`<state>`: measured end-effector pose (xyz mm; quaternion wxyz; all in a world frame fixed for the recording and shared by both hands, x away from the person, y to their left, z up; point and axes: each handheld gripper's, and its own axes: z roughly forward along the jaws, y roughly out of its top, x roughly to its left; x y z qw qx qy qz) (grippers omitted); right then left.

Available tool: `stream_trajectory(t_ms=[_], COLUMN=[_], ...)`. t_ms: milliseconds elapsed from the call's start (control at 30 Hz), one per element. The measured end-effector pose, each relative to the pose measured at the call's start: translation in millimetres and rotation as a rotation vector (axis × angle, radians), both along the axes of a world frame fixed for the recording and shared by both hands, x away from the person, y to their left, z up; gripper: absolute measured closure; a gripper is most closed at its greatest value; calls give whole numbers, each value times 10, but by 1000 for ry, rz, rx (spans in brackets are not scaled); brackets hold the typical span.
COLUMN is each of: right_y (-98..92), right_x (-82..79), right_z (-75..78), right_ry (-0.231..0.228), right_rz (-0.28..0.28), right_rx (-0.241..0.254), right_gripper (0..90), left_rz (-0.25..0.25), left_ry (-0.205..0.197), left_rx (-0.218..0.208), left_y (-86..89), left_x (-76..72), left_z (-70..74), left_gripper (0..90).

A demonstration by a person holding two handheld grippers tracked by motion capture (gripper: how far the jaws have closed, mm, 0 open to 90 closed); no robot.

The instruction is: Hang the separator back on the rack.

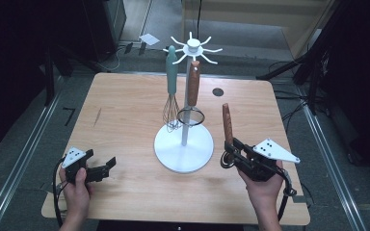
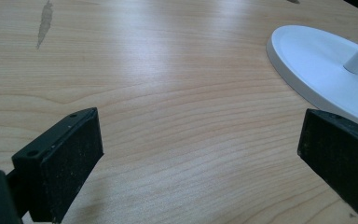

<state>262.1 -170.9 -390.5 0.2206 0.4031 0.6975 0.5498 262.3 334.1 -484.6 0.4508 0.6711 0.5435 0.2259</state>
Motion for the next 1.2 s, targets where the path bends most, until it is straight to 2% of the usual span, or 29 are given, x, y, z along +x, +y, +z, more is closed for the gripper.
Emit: stream_trajectory(t_ms=[467, 667, 1200], right_y=[80, 100, 157], right_x=[-8, 6, 24], right_z=[115, 160, 337], right_ry=[-22, -35, -67], right_rz=[12, 17, 9], right_rx=[3, 4, 44], right_gripper=[717, 717, 717], left_rz=[-4, -5, -2], left_ry=[1, 0, -6], left_rx=[-9, 5, 6], left_y=[9, -5, -9], left_x=[2, 1, -6], left_z=[-2, 0, 1], left_gripper=[3, 3, 3])
